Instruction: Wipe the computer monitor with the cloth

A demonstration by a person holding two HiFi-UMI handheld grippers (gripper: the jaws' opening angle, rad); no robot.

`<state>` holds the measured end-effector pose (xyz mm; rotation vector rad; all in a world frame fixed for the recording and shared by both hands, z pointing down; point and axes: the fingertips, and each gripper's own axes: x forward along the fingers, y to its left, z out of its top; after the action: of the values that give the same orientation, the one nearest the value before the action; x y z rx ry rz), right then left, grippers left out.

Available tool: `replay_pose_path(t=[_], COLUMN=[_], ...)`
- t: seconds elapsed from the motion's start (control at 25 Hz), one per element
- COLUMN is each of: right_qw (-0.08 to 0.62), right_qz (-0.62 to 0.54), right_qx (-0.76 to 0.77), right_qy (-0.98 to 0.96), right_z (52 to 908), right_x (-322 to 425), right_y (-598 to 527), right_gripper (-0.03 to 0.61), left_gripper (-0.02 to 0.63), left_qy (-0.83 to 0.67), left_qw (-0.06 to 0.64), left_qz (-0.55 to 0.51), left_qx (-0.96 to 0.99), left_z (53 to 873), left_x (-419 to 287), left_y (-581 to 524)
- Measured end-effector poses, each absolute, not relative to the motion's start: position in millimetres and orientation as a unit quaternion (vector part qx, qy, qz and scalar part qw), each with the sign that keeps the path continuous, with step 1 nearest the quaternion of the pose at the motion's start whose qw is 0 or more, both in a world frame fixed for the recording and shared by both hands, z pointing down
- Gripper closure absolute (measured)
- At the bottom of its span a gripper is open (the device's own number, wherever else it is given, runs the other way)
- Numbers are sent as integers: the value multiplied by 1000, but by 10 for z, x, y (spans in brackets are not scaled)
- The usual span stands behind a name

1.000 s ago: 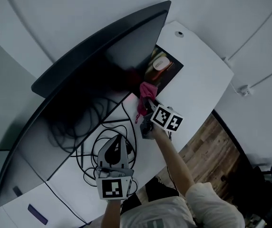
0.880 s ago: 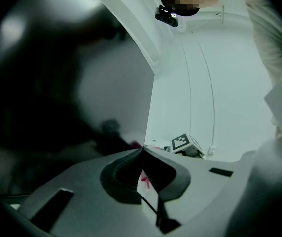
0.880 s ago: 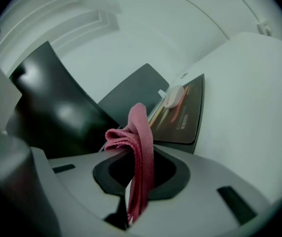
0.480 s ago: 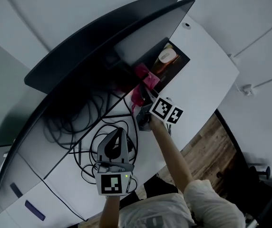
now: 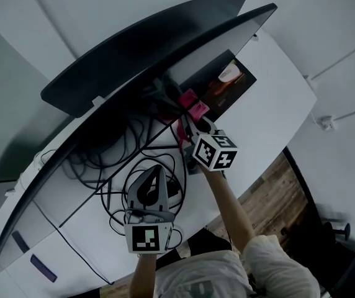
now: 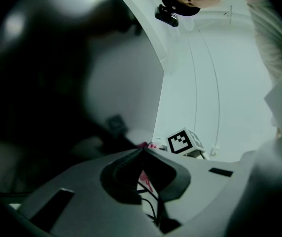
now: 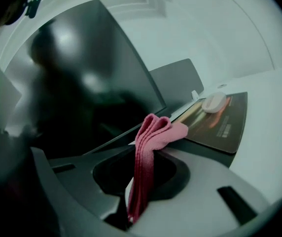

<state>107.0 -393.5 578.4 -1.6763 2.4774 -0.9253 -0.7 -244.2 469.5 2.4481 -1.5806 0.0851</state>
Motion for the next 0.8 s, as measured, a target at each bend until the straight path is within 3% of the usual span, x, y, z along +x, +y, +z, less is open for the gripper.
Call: replay_pose_path(t=[0.44, 0.8], right_qw=[-134, -188], right_qz=[-150, -70], right_qx=[-467, -392], right_qy=[861, 898], right_z=[5791, 5754], right_x=[447, -233], right_y=[-3484, -2963], right_gripper=[525, 524], left_gripper=[600, 600], left_qy=[-563, -595], left_qw=[118, 125], left_qz=[14, 0], left_qx=[818, 794], left_z=[4684, 4706], left_x=[-267, -602], left_y=[-2217, -1944])
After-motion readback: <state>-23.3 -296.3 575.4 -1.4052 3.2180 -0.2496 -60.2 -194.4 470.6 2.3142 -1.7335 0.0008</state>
